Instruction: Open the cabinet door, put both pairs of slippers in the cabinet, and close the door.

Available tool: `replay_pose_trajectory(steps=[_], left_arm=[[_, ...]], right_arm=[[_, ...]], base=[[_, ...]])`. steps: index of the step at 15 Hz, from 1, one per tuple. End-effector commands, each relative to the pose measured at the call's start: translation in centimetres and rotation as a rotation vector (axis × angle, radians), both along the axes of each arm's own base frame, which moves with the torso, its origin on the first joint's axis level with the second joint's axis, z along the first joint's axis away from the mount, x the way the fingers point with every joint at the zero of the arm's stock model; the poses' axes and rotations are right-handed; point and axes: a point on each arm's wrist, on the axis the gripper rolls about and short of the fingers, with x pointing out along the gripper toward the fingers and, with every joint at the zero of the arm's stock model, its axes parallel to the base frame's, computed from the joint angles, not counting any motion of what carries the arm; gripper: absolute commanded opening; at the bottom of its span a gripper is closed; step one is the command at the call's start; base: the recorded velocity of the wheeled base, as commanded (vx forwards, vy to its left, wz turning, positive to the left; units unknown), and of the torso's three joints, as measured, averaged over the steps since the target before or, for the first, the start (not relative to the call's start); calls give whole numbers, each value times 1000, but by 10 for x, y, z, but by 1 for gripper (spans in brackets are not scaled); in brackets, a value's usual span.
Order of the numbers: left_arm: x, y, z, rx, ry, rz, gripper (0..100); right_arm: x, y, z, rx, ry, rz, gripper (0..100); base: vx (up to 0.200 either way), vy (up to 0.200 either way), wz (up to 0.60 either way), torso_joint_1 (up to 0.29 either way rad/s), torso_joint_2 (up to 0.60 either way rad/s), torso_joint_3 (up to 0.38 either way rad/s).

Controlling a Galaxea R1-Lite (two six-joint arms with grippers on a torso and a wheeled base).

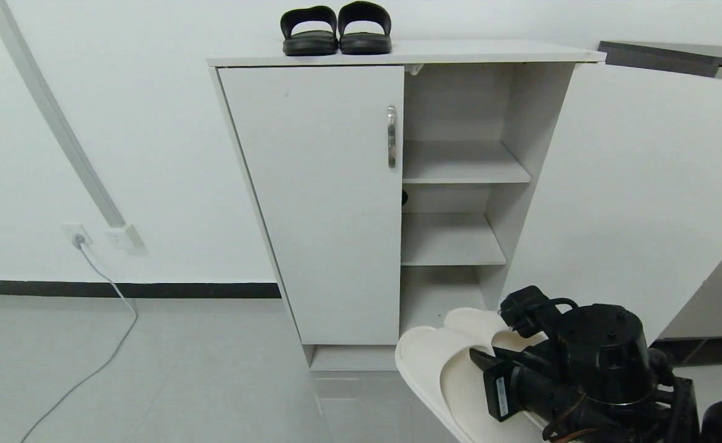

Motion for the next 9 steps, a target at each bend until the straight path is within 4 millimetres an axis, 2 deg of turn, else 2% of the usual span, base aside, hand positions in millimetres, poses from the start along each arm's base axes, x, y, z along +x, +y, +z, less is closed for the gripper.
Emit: replay_pose_trajectory(steps=[1,3,5,6,9], left_arm=[[-56,3,-102,39,-2,156,0],[-53,2,-131,69,26,32,0],[-51,-2,-132,73,0,-131,0],[-52,-4,-138,74,66,-223,0],[-51,-4,-137,63,42,-222,0]], right_arm=[[-2,6,-7,-19,17,20,0],[-4,8,-7,-21,14,26,0],[-6,9,-7,-20,13,33,0],[-7,9,-7,-21,14,36,0],[-8,12,-8,-25,14,39,0]], base=[[0,0,0,0,0,0],[0,0,0,0,0,0],[0,0,0,0,0,0],[0,0,0,0,0,0],[0,0,0,0,0,0]])
